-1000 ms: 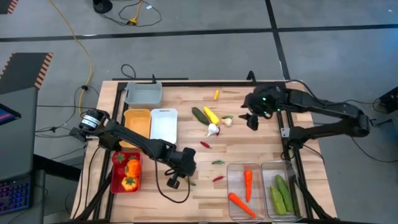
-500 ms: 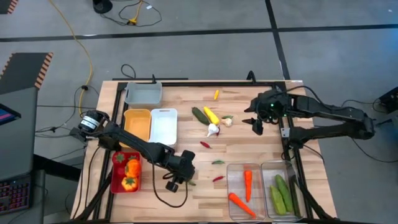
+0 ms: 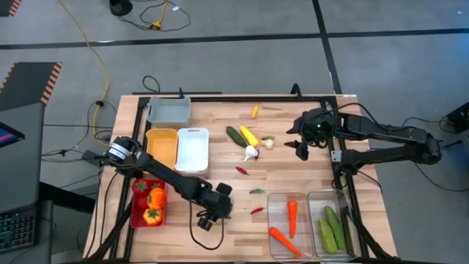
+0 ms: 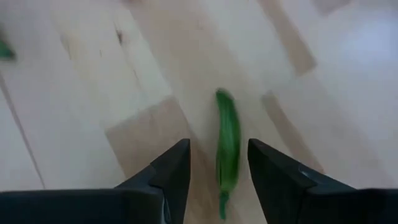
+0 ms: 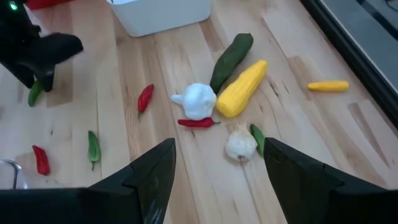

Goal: Sort produce into baskets
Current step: Put the bottom green chili pepper into the white bin

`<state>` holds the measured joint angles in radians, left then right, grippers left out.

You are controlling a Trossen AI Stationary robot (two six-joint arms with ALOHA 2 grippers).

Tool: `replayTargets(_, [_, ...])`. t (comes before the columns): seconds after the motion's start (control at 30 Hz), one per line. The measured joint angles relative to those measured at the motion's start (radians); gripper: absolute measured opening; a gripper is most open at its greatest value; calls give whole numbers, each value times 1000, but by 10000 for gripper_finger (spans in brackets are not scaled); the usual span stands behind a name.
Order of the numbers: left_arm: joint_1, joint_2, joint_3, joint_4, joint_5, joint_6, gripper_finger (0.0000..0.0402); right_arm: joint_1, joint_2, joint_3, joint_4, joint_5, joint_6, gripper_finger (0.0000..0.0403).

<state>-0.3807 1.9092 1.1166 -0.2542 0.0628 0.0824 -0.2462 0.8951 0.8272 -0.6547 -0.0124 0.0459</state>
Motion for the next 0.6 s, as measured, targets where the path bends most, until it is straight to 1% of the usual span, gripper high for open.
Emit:
replayTargets(0.13, [0, 12, 0, 1, -8, -1, 136, 0, 0, 0, 8, 0, -2, 271])
replayTargets(0.23, [0, 20, 3, 0, -22, 2, 121, 0, 0, 0, 5, 0, -2, 271])
replayTargets(0.43, [-1, 20, 2, -5, -46, 6, 67, 4, 0, 0, 5, 2, -2, 271])
replayTargets(0.6, [0, 19, 2, -8, -46, 4, 23, 4, 0, 0, 5, 4, -2, 271])
